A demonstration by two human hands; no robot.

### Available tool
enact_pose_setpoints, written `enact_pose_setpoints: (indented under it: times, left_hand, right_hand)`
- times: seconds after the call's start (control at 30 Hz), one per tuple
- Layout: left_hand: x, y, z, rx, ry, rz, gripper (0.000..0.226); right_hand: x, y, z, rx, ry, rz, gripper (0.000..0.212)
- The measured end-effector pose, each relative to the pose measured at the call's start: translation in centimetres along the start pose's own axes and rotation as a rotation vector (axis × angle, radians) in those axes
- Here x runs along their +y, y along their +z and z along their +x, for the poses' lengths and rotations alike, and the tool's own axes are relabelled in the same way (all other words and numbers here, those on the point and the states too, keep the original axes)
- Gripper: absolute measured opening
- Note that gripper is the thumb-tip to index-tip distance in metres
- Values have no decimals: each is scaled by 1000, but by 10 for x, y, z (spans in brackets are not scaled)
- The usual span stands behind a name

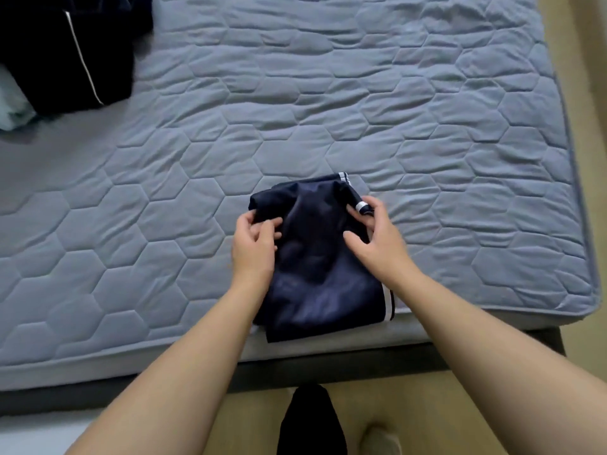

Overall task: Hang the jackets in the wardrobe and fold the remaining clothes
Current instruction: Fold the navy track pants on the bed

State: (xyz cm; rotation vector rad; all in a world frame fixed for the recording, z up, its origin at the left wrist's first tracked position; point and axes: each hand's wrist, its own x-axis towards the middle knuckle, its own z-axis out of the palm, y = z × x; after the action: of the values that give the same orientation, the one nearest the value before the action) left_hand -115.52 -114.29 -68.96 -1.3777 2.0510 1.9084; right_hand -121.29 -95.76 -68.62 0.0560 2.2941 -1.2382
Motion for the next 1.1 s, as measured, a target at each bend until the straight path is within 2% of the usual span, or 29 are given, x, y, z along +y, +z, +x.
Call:
enact_pose_setpoints:
  times: [0.1, 0.13, 0.2, 0.27, 0.33, 0.4, 0.47, 0.53, 0.67, 0.73, 0.8, 0.93, 1.0, 1.1]
  left_hand:
    - [-13, -2, 8, 135, 161, 316, 50]
    - [-17, -6, 16, 169, 169, 373, 58]
    - [-17, -13, 35, 111, 82, 327, 70]
    - [-13, -15, 53, -39, -11, 243, 61]
    - [-5, -15, 60, -121, 33, 219, 29]
    - [7, -14, 59, -166, 80, 94, 16]
    - [7, -17, 51, -252, 29, -36, 20]
    - [-3, -26, 37, -361, -82, -65, 36]
    - [-38, -49, 12, -535, -300, 66, 65]
    - [-53, -55, -1, -555, -352, 92, 70]
    - [-64, -59, -16, -565, -352, 113, 66]
    - [-81, -67, -42, -584, -247, 260, 34]
    - [-87, -70, -54, -627, -86, 416, 42]
    - [-102, -70, -70, -663, 162, 660, 44]
  right_hand:
    - [13, 6, 2, 175, -20, -4, 75]
    - [15, 3, 6, 244, -14, -45, 77]
    - [23, -6, 20, 283, 65, -120, 75]
    - [25, -14, 34, 187, 211, -26, 67]
    - [21, -19, 46, 109, 286, 140, 46]
    - [14, -22, 52, 114, 270, 243, 22]
    - [10, -23, 49, 78, 267, 389, 15]
    - [15, -24, 37, -33, 321, 512, 19]
    - [34, -29, 10, -150, 409, 449, 25]
    - [40, -32, -2, -117, 384, 391, 21]
    - [47, -34, -19, -141, 380, 355, 19]
    - [66, -38, -56, -418, 392, 287, 26]
    - [74, -40, -69, -547, 288, 134, 37]
    - [87, -41, -84, -565, 101, -92, 41]
